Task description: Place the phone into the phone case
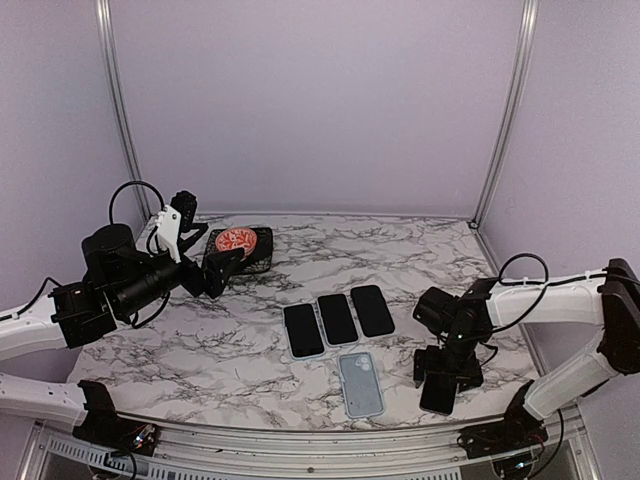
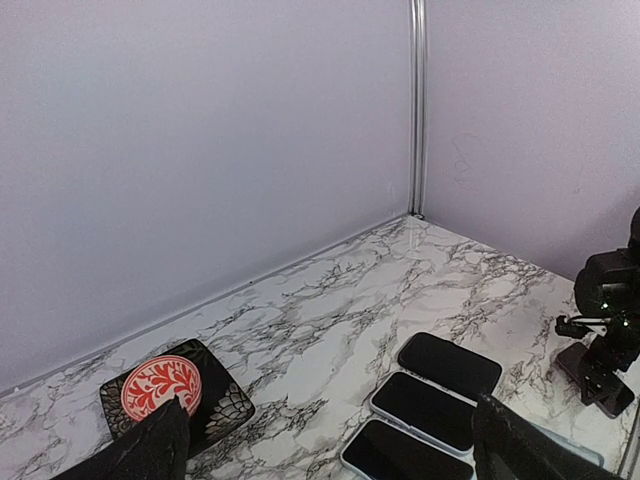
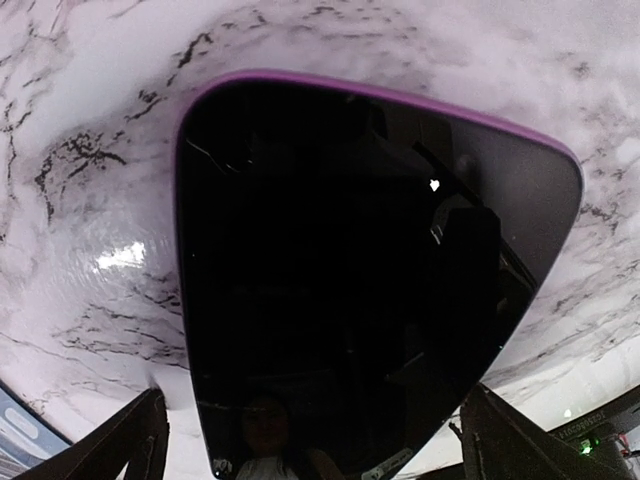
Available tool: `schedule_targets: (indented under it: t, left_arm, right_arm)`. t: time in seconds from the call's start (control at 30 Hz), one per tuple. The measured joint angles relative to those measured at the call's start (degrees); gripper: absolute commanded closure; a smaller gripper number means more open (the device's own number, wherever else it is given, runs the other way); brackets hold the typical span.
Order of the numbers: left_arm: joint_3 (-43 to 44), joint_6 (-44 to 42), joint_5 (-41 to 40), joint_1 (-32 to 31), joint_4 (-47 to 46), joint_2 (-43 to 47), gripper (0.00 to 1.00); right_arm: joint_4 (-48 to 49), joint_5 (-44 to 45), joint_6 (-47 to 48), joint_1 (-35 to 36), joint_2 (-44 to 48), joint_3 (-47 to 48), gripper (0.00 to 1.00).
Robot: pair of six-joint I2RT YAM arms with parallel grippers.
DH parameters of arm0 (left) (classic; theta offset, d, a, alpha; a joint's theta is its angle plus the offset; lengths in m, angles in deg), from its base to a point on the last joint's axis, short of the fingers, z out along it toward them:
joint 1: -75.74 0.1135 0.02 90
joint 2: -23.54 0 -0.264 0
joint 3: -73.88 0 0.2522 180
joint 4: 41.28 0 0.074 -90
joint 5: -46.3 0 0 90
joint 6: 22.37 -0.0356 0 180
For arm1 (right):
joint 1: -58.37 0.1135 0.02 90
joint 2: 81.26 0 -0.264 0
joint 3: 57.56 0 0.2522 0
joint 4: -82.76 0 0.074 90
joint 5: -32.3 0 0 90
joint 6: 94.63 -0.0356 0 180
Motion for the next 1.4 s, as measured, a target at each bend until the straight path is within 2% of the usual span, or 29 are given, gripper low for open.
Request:
schedule_targets:
  t: [0.13,0.43,0.6,0.73,0.97,1.1,1.27,1.4]
  left_arm:
    - [0.0,0.0,0.0,0.0,0.0,0.0,0.01]
    - [0.0,0.0,0.0,0.0,0.0,0.0,0.01]
    - [0.0,0.0,0.0,0.0,0.0,0.0,0.01]
    - [0.0,0.0,0.0,0.0,0.0,0.0,0.01]
    - [0.0,0.0,-0.1,0.0,0.0,0.0,0.01]
    - [0.0,0.0,-0.1,0.0,0.0,0.0,0.01]
    - [0.0,0.0,-0.1,0.0,0.0,0.0,0.01]
    - [0.0,0.0,-0.1,0.0,0.0,0.0,0.01]
  right_arm:
    - [1.4,-0.7,1.7,-1.3,0.1,-0.3,0.1]
    - [1.3,-0.7,3.6,-3.0,1.4,-1.3,0.41]
    - [1.5,0.3,5.8,-2.2,1.3,-0.4,0.47]
    - [1.0,4.3,6.1,1.8,1.3,4.3,0.48]
    - [6.1,16.7,-0.4,19.3,0.5,16.7,0.5]
    - [11.2,21.0,-3.5,28.0,-5.1,20.8,0.51]
    - [11.7,22.9,-4.9,30.1,-12.8,21.7,0.51]
    - [11.9,23.0,-4.8,30.4,-14.9,21.5,0.54]
